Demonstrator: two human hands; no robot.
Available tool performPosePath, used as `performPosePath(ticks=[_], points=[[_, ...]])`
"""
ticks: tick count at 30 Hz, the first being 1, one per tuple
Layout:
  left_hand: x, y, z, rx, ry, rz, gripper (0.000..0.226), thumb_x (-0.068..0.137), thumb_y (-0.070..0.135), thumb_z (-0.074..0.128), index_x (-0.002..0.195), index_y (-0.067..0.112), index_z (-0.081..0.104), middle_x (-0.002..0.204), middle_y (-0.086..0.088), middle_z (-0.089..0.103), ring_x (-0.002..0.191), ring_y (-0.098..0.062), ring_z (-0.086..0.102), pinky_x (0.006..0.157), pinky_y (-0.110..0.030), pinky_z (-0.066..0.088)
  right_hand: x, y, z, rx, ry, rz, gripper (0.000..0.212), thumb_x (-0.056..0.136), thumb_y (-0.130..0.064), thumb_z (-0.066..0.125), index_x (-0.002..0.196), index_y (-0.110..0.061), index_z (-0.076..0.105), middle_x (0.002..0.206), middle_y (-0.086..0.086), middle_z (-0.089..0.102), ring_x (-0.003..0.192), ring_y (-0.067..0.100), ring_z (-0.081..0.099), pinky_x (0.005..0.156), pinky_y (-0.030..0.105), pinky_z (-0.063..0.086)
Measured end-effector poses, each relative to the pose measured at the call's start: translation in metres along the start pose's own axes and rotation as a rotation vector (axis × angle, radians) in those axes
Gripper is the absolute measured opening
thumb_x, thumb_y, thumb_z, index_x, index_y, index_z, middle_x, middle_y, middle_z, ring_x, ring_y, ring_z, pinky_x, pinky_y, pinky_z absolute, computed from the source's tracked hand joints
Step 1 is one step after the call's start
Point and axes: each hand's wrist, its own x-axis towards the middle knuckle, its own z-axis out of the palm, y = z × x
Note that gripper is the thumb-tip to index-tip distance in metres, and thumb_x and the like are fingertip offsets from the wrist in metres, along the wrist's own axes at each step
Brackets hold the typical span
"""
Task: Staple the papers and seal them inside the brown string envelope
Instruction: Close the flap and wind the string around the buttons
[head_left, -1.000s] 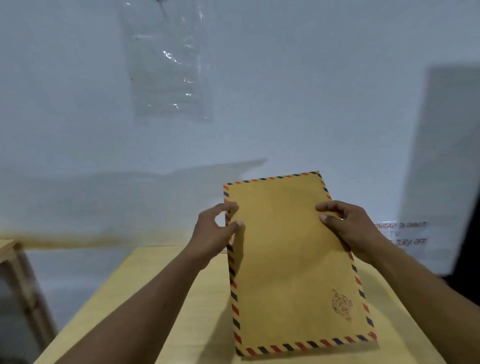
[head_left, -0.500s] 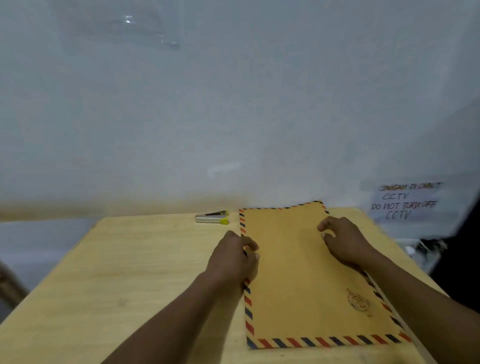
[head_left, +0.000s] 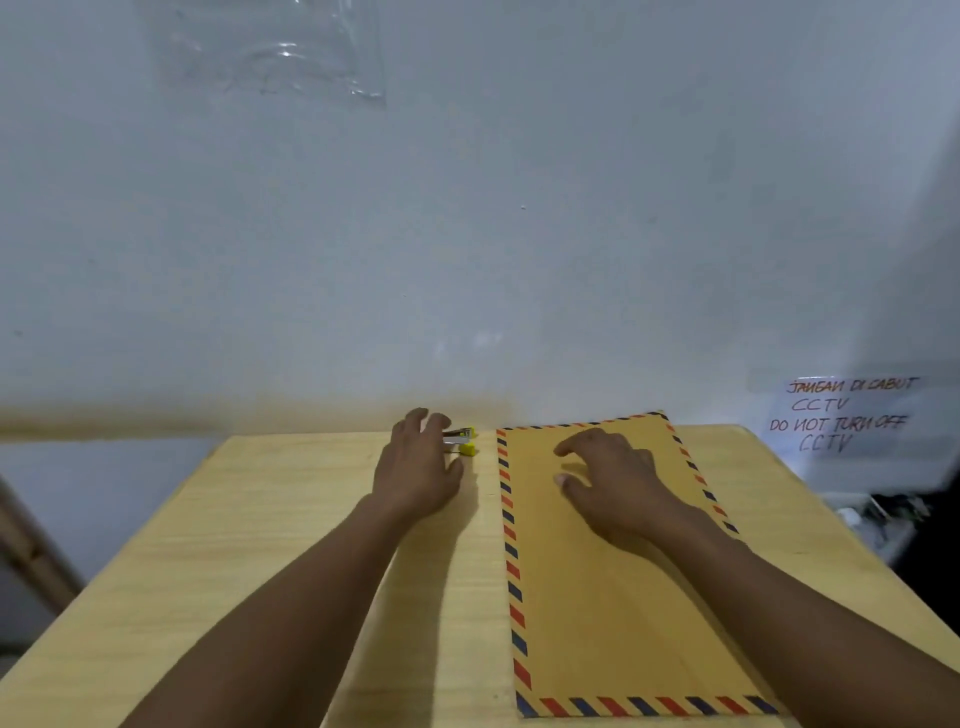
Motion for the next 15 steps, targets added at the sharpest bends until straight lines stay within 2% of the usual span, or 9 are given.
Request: performPosePath(ticks=[2, 4, 7, 9, 12, 15], points=[[0.013, -0.014, -0.001, 0.017, -0.042, -0.020, 0.064, 0.094, 0.034, 0.064, 0.151, 0.020, 0.038, 0.163, -0.008, 0.029, 0.149, -0.028, 0.029, 0.115, -0.042, 0.037, 0.006, -0.011, 0.011, -0.010, -0.038, 0.001, 0.045, 0.096, -0.049, 0.055, 0.138, -0.037, 0.049, 0.151, -0.008, 0.044, 0.139, 0.019, 0.038, 0.112, 0.046, 0.030], [0.023, -0.024, 0.001, 0.047, -0.096, -0.012, 0.066, 0.095, 0.033, 0.061, 0.154, 0.021, 0.036, 0.161, -0.006, 0.035, 0.148, -0.028, 0.034, 0.114, -0.041, 0.037, 0.010, -0.016, 0.021, -0.058, -0.097, -0.003, 0.048, 0.096, -0.051, 0.054, 0.141, -0.036, 0.047, 0.150, -0.007, 0.045, 0.138, 0.019, 0.038, 0.111, 0.046, 0.031], [0.030, -0.032, 0.005, 0.165, -0.111, 0.008, 0.059, 0.097, 0.039, 0.055, 0.152, 0.027, 0.039, 0.145, -0.002, 0.056, 0.133, -0.027, 0.052, 0.104, -0.040, 0.042, 0.012, -0.015, 0.028, -0.107, -0.142, -0.014, 0.049, 0.097, -0.052, 0.050, 0.143, -0.035, 0.047, 0.150, -0.006, 0.045, 0.137, 0.020, 0.038, 0.108, 0.047, 0.033], [0.029, -0.033, 0.001, 0.190, -0.076, 0.006, 0.052, 0.097, 0.042, 0.056, 0.146, 0.029, 0.046, 0.135, 0.000, 0.062, 0.127, -0.026, 0.056, 0.100, -0.039, 0.043, 0.009, -0.014, 0.027, -0.108, -0.137, -0.019, 0.049, 0.098, -0.052, 0.048, 0.144, -0.034, 0.047, 0.151, -0.006, 0.044, 0.138, 0.019, 0.038, 0.109, 0.047, 0.033], [0.016, -0.032, -0.007, 0.057, -0.045, -0.054, 0.041, 0.096, 0.037, 0.060, 0.136, 0.025, 0.060, 0.128, -0.002, 0.066, 0.120, -0.026, 0.060, 0.092, -0.037, 0.050, 0.006, -0.014, 0.026, -0.108, -0.138, -0.028, 0.049, 0.098, -0.051, 0.046, 0.144, -0.034, 0.046, 0.152, -0.006, 0.044, 0.139, 0.020, 0.038, 0.110, 0.047, 0.033], [-0.016, -0.024, -0.017, -0.069, 0.066, -0.096, 0.035, 0.096, 0.033, 0.061, 0.130, 0.023, 0.064, 0.117, -0.004, 0.069, 0.112, -0.027, 0.063, 0.084, -0.038, 0.051, 0.003, -0.015, 0.028, -0.087, -0.134, -0.030, 0.048, 0.100, -0.049, 0.044, 0.145, -0.032, 0.046, 0.153, -0.005, 0.043, 0.139, 0.021, 0.038, 0.111, 0.047, 0.032]])
